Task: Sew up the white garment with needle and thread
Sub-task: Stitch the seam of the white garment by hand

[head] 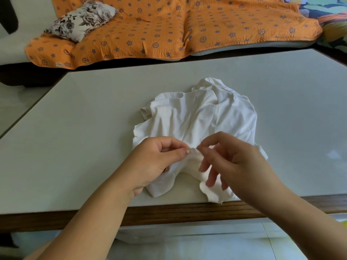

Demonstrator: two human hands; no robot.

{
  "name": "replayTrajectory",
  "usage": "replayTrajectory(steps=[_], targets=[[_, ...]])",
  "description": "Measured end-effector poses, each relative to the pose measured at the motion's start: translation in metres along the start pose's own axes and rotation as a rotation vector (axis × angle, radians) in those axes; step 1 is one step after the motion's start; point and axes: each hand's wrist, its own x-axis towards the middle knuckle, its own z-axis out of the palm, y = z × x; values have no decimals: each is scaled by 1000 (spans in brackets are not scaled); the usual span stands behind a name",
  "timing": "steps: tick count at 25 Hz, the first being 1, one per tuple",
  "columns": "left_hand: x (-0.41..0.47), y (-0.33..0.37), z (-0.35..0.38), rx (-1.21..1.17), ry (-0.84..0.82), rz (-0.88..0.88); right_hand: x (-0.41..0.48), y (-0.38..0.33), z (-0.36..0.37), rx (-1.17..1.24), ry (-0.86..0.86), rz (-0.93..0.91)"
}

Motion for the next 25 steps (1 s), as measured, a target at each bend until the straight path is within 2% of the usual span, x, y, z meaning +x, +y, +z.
replayTrajectory(steps=[2,4,25], targets=[[0,-1,0,4,-17,9,1,3,2,11,-117,75],[0,-1,0,2,-29,16,5,7,2,15,-146,104],[-3,2,4,22,2,25,8,6,1,19,-140,136]])
